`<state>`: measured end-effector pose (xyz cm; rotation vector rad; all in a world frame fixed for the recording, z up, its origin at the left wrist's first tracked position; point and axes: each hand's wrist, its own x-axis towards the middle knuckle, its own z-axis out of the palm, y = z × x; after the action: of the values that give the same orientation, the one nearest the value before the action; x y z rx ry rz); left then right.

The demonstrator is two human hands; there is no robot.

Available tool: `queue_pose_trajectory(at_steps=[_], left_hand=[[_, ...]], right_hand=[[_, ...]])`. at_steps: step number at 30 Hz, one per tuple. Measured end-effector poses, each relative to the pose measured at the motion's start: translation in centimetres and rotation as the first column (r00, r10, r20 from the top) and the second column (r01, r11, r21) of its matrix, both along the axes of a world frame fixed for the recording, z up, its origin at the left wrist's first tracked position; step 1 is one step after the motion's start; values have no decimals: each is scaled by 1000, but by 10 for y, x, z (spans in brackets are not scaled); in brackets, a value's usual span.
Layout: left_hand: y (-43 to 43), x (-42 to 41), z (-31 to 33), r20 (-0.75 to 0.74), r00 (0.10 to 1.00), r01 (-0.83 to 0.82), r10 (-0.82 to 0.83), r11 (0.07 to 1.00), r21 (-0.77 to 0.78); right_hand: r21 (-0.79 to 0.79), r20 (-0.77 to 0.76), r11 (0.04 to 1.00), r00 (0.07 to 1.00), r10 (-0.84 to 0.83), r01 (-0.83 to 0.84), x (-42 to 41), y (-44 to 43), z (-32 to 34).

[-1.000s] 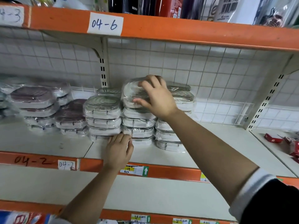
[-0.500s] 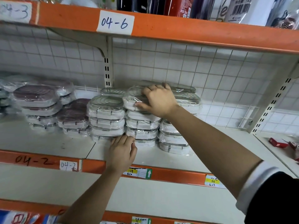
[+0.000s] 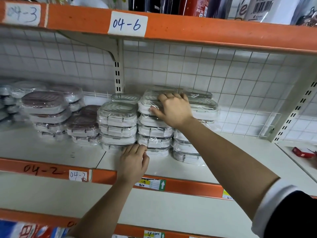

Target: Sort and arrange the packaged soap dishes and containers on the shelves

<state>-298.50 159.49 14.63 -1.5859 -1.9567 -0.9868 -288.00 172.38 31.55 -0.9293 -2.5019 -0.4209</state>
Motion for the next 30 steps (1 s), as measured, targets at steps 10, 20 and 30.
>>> queue_pose_trajectory(at_steps=[10, 20, 30], left_hand=[[-3, 3, 4, 22, 1000, -18, 18, 1000, -25], [-1, 3, 1, 17, 999, -38, 39, 997, -64], [-28, 8, 37, 37, 998, -39, 45, 987, -155]], right_hand=[[60, -261, 998, 965, 28, -12, 47, 1, -10], [2, -296, 987, 943, -153, 161, 81, 18, -33], [-44, -424, 999, 906, 10, -32, 84, -32, -41]])
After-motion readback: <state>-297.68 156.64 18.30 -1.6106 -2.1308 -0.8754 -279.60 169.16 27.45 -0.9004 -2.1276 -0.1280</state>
